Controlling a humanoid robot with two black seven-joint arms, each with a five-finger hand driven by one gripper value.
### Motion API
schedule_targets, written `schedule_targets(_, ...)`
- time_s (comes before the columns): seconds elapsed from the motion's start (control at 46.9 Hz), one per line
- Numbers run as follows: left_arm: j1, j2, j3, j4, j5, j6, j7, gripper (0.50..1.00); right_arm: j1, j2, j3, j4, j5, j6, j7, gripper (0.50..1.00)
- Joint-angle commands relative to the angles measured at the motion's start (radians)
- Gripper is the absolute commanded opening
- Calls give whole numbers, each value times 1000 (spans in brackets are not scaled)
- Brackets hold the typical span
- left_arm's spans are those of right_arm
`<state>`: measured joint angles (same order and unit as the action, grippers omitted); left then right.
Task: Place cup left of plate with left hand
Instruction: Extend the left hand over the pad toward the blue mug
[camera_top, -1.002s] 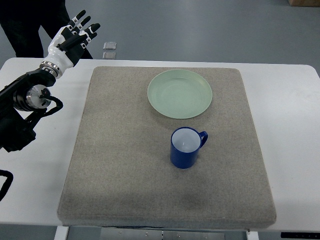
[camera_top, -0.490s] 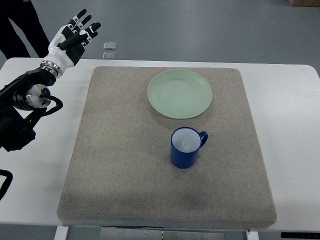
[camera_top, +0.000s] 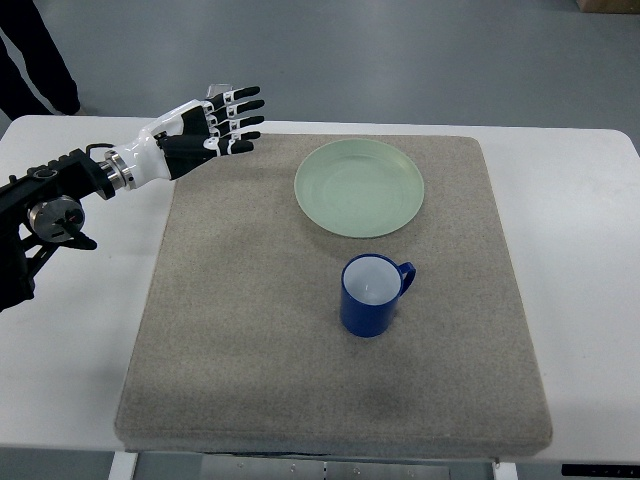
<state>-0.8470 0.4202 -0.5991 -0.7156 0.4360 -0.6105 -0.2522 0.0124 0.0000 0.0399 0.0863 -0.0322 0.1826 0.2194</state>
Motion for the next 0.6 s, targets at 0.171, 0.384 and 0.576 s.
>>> schedule_targets(0.171, 8, 22, -1, -82, 130, 0, -1, 994, 0, 0, 0, 0, 0, 0, 0, 932)
schedule_targets(0.384, -3, 8, -13, -76, 128, 0, 1, 994, 0, 0, 0, 0, 0, 0, 0, 932)
schedule_targets(0.576, -9, 6, -11, -90, 130, 0, 1, 994, 0, 0, 0, 0, 0, 0, 0, 932)
